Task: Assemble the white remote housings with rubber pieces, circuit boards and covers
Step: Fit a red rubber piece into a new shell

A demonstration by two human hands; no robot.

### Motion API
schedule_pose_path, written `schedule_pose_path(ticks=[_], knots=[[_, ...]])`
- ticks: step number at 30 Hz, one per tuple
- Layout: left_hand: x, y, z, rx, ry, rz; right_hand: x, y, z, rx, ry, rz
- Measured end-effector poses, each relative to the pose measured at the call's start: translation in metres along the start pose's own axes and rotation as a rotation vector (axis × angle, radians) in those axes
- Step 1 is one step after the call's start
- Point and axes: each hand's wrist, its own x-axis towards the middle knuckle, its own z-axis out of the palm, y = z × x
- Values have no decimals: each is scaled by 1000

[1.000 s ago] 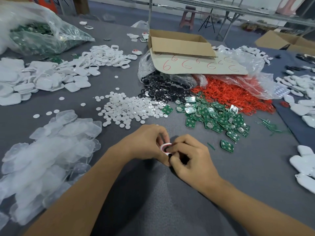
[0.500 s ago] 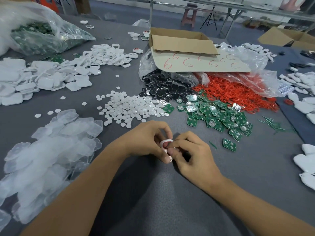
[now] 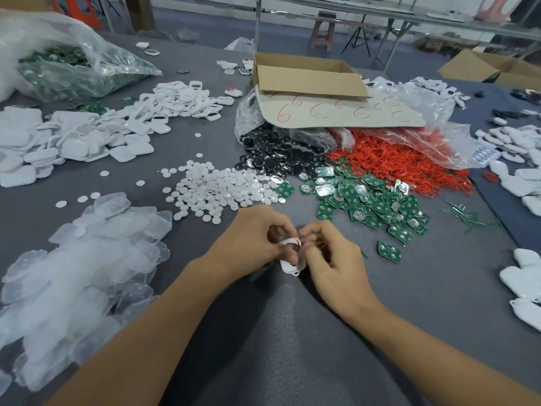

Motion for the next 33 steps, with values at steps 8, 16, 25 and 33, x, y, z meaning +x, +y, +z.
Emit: schedule_pose_path(ticks=[8, 16, 25, 33], knots=[[1, -5, -7, -50, 25, -34, 8, 6, 6, -62, 94, 78], [4, -26, -4, 381, 352, -22, 121, -3, 21, -348, 162, 12], [2, -17, 15, 232, 156, 205, 196, 21, 29, -698, -74, 31], [9, -22, 10, -130, 486, 10, 129, 11, 0, -106, -79, 85]])
